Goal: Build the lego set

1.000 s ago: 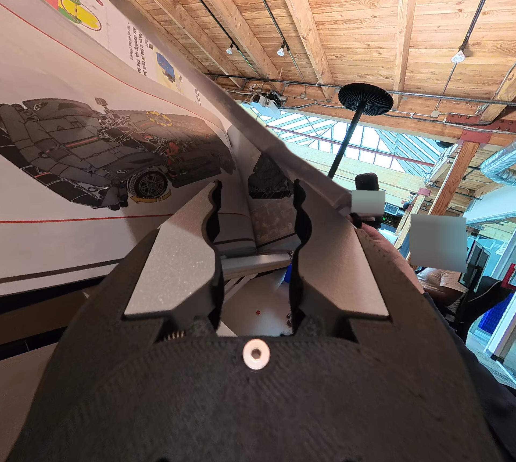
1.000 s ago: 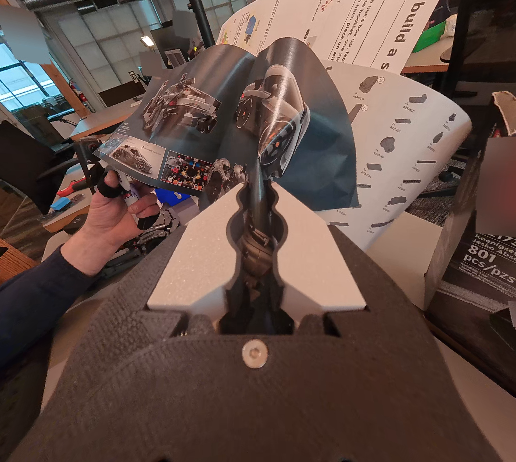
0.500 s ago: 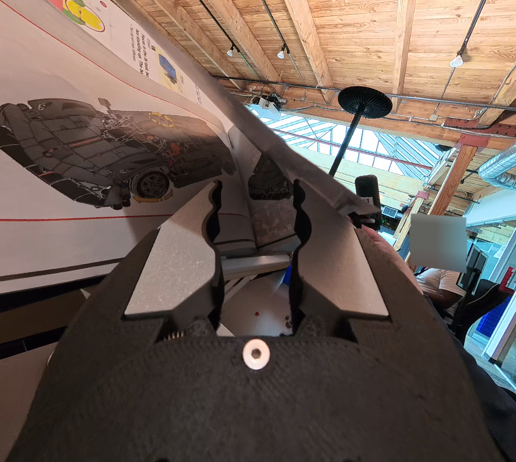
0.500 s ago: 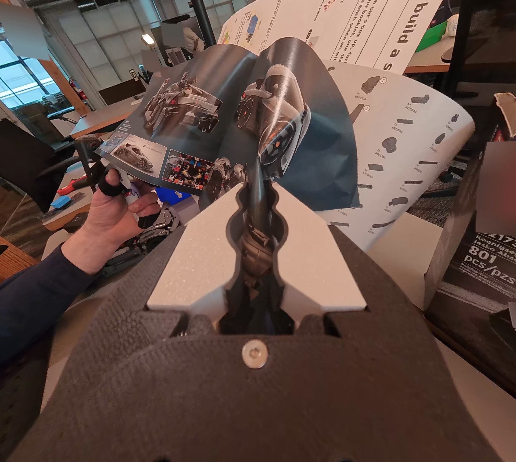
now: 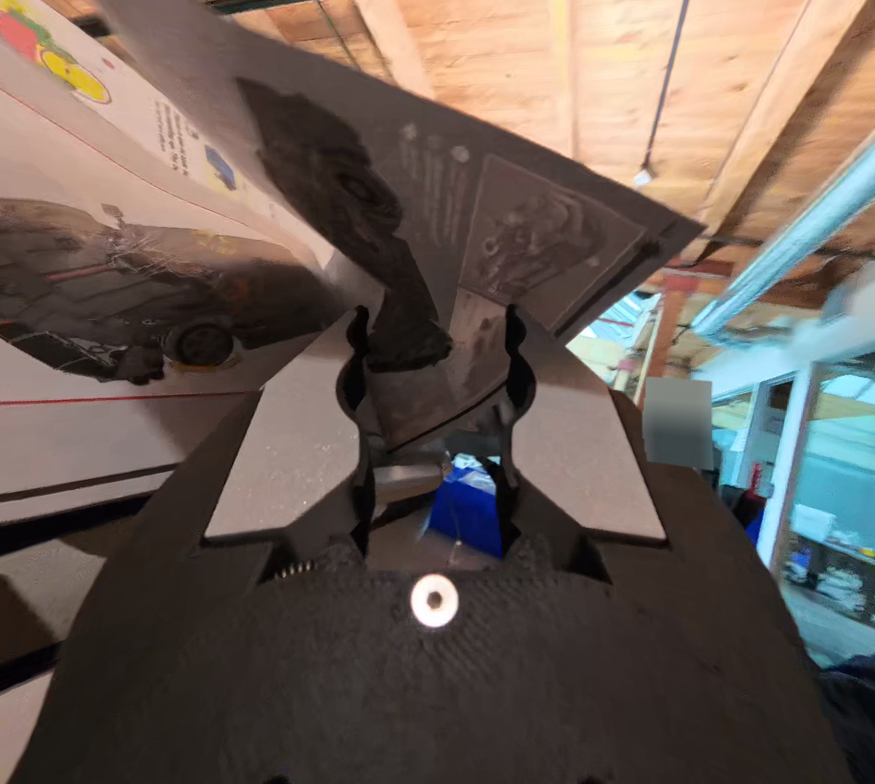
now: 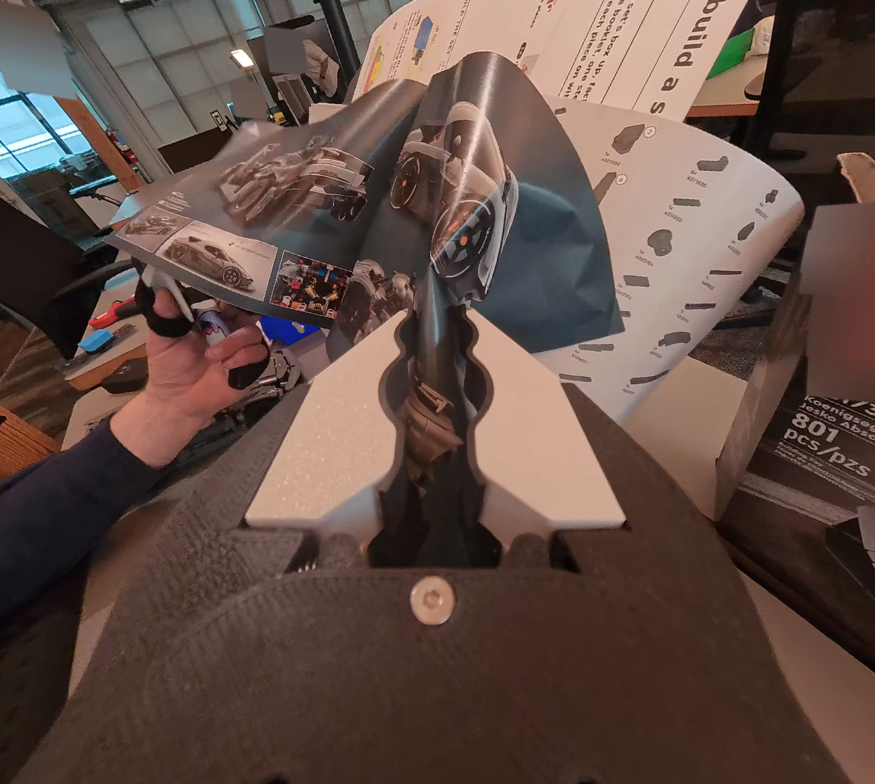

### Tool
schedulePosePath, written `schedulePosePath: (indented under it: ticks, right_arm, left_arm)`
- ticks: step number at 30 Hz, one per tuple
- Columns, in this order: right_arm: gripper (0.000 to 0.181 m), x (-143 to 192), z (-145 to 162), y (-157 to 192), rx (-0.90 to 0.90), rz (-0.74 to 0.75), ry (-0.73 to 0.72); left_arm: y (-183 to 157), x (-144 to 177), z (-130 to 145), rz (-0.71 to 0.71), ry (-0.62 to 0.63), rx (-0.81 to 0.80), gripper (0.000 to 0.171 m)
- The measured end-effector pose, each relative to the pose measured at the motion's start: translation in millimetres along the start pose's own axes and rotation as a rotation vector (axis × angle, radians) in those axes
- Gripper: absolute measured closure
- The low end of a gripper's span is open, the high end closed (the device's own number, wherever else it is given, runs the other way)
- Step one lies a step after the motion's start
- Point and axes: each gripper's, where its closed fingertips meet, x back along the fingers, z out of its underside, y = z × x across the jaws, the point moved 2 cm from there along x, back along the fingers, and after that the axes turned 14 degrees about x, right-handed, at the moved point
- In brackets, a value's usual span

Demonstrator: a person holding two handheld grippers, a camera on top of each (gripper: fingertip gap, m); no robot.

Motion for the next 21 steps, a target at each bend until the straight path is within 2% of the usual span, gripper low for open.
schedulePosePath:
  ticks: [5, 10, 14, 15, 21]
  right_arm:
    - [0.167, -3, 2, 0, -0.002, -0.003, 0.010]
    - [0.167, -4, 2, 0, -0.002, 0.003, 0.015]
    - [0.167, -4, 3, 0, 0.000, 0.005, 0.019]
    - [0.167, -5, 3, 0, 0.001, 0.006, 0.020]
    - [0.169, -4, 2, 0, 0.008, 0.010, 0.017]
  left_arm:
    - [-8, 14, -6, 0.164, -0.084, 0.088, 0.090]
    - [-30, 8, -2, 0.256, -0.023, 0.027, 0.070]
    - [-37, 3, 4, 0.259, 0.044, -0.005, 0.065]
    - [-35, 3, 4, 0.251, 0.047, -0.004, 0.069]
    - [-8, 12, -6, 0.083, -0.002, -0.023, 0.142]
